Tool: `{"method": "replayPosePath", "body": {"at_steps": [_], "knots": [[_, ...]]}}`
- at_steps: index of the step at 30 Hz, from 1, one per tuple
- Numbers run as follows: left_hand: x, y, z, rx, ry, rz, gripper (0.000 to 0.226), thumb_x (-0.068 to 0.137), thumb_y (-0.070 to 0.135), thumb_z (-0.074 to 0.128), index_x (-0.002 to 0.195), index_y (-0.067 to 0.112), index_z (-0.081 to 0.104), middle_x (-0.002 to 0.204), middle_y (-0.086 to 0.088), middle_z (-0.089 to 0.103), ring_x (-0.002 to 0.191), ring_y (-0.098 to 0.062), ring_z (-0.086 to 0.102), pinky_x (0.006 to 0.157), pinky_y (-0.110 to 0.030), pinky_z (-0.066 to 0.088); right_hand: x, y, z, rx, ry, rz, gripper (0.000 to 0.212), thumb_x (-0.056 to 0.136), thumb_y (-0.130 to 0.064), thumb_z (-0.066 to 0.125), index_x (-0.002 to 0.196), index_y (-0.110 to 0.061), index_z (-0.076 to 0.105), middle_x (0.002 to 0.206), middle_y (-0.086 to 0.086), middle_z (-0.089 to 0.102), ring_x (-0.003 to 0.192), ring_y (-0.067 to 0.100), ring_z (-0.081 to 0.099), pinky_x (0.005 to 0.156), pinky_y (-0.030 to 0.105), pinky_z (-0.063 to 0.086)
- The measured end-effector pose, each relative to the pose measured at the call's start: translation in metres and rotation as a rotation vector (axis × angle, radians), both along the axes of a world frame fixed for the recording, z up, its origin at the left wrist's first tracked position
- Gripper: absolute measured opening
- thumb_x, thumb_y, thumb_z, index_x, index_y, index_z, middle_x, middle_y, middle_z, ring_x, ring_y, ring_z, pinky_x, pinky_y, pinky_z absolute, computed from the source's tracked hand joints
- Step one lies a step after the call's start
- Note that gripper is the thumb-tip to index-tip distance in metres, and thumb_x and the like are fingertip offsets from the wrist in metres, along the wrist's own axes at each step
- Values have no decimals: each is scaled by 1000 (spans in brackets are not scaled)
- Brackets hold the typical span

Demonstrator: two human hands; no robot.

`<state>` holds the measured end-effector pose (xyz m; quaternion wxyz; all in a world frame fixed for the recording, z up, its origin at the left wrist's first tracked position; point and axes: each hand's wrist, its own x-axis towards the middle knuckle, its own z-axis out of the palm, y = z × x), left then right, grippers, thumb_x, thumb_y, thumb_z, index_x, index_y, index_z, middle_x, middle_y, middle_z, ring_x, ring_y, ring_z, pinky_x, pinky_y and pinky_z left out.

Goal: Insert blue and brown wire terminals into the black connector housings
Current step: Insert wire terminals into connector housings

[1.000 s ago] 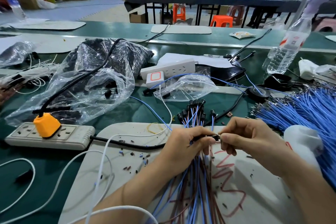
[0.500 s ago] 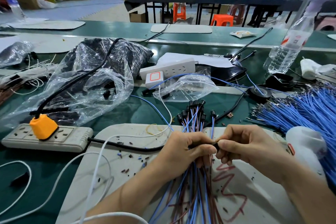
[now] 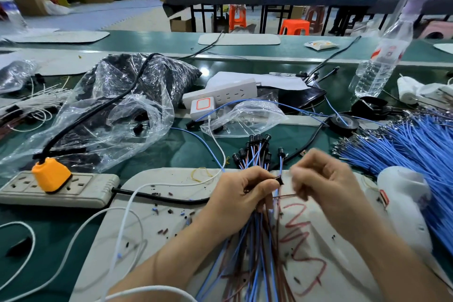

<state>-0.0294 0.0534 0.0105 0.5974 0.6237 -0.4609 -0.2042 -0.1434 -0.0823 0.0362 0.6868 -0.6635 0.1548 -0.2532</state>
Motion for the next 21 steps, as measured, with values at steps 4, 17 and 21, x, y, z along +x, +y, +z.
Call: {"method": "replayPosePath", "body": {"at_steps": [4,17,21], "knots": [[-1,-2,-1,-42,3,19,4,91,24,58,90,28,59,63,12,62,59,-5,55,64,-18,46,-7,-9,9,27,-136,-129,20,83,2,59,72,-15,59,54,6,55,49,14,46,47,19,41],[-2,-4,-2,-98,-93,19,28,93,9,52,100,35,49,104,6,69,103,-10,64,94,-28,47,0,22,7,-86,-177,9,8,74,-15,65,78,-11,70,64,14,68,54,21,62,55,24,52],[-1,-4,-3,-85,-152,40,26,92,4,55,103,27,51,94,10,67,97,-7,66,89,-31,51,-1,24,4,-257,-130,-49,9,75,-11,68,83,-8,67,66,8,70,55,15,64,57,20,53]]}}
